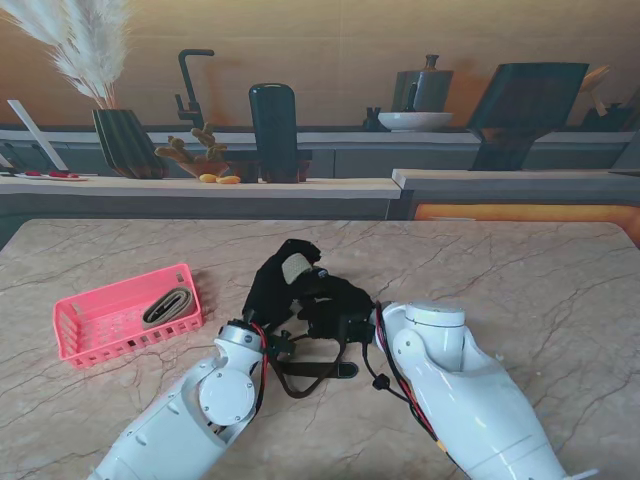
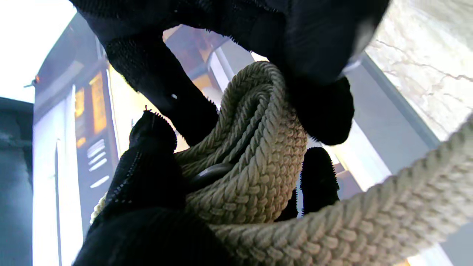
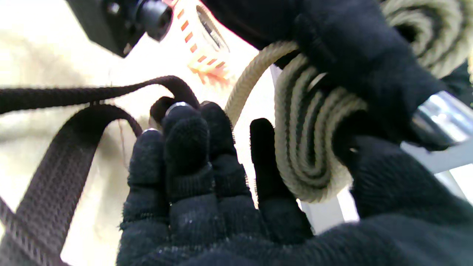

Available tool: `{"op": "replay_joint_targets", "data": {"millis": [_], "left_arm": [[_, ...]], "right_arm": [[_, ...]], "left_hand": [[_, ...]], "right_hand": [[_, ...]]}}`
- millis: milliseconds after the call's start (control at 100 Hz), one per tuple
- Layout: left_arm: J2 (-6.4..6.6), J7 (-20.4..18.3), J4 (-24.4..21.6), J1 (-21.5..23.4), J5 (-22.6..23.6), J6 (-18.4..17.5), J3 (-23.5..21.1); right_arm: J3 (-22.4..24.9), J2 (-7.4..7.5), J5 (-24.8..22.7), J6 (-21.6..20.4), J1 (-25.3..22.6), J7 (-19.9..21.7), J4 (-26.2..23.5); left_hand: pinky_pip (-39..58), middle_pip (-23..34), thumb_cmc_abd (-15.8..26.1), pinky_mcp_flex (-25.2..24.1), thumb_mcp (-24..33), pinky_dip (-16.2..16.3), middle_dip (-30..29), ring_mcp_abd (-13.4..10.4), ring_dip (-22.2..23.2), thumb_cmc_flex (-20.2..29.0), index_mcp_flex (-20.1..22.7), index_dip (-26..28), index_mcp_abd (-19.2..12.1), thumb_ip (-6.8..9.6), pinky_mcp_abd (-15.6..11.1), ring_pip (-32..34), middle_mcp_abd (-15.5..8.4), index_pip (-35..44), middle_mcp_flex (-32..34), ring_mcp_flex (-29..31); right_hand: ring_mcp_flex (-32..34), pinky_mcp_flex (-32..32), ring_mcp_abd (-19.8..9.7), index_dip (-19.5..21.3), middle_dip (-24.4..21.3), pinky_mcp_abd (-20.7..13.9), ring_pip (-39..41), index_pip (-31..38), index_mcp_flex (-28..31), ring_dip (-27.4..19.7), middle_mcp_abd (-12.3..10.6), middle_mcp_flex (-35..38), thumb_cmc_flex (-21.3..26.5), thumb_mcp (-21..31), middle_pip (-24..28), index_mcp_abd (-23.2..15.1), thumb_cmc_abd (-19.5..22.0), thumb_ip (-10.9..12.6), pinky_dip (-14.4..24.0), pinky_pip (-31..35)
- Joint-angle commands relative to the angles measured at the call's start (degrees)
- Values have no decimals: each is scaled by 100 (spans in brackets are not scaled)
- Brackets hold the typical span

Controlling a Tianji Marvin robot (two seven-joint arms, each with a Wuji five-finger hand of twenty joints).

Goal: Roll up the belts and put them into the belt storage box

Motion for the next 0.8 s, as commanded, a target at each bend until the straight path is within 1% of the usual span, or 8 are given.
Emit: {"op": "replay_joint_targets", "data": {"millis": [0,170,320,470,510,610,670,790], "left_arm": [[-47,21,-89,76,34,58,-55],[-63,24,-219,170,-130,81,-133],[-58,37,-247,186,-116,83,-158],[-65,27,-294,203,-180,164,-165],[-67,14,-317,215,-218,182,-167],[-55,-74,-368,238,-310,235,-174],[-52,-123,-396,249,-373,272,-176],[-36,-139,-368,220,-293,285,-149]], "right_arm": [[1,32,-82,-82,-33,106,8],[-4,170,-954,-217,-66,371,45],[7,250,-1612,-261,-124,389,-31],[36,327,-2177,-523,-245,318,-174],[62,344,-2277,-602,-295,287,-236],[135,389,-2487,-822,-435,226,-416],[172,416,-2611,-976,-524,189,-537],[196,495,-2990,-1378,-662,170,-744]], "left_hand": [[161,157,1049,112,708,109,100,-40,84,1243,205,57,-138,29,-27,72,-16,215,264,153],[298,138,1114,103,506,169,-4,-97,60,1243,192,-48,-130,45,-12,67,-51,147,251,133],[227,-46,1227,-214,317,161,-137,-119,-34,1243,136,-182,-266,61,122,-190,-224,-17,96,-386],[133,204,1173,-364,369,138,-55,-147,-67,1243,188,-80,-256,80,227,-282,-108,101,330,-575],[161,878,1154,-392,417,165,188,-50,-14,1243,192,-44,-243,66,322,-163,39,131,618,-472],[259,2446,1295,-363,215,230,1030,149,371,1242,124,1,-298,107,377,422,-17,104,855,-126],[297,2976,1354,-114,18,226,1456,168,620,1241,118,5,-291,131,283,793,32,85,992,199],[532,3691,1268,722,-133,218,2208,78,968,975,298,-54,-279,174,397,1479,-112,51,1416,1180]], "right_hand": [[-276,-129,3,327,-75,125,-356,-366,143,-110,100,-273,-111,515,-183,-474,125,611,-124,-246],[-604,-324,106,457,-106,236,-906,-699,-101,-282,181,-717,-408,160,-364,-381,222,652,-189,-613],[-625,-347,183,496,-84,261,-915,-737,-57,-272,230,-740,-362,45,-326,-351,283,671,-166,-642],[-619,-343,198,533,-73,241,-892,-743,-12,-265,247,-736,-258,-3,-290,-361,335,702,-137,-627],[-619,-349,204,542,-72,241,-886,-743,-2,-265,246,-732,-231,-18,-281,-359,342,709,-132,-626],[-605,-350,211,560,-72,242,-869,-745,17,-263,259,-722,-182,-48,-265,-368,357,722,-125,-623],[-591,-355,207,570,-71,234,-858,-740,37,-261,250,-704,-154,-58,-254,-375,354,730,-125,-628],[-537,-358,187,594,-68,238,-832,-718,90,-258,224,-635,-126,-53,-227,-405,325,742,-124,-636]]}}
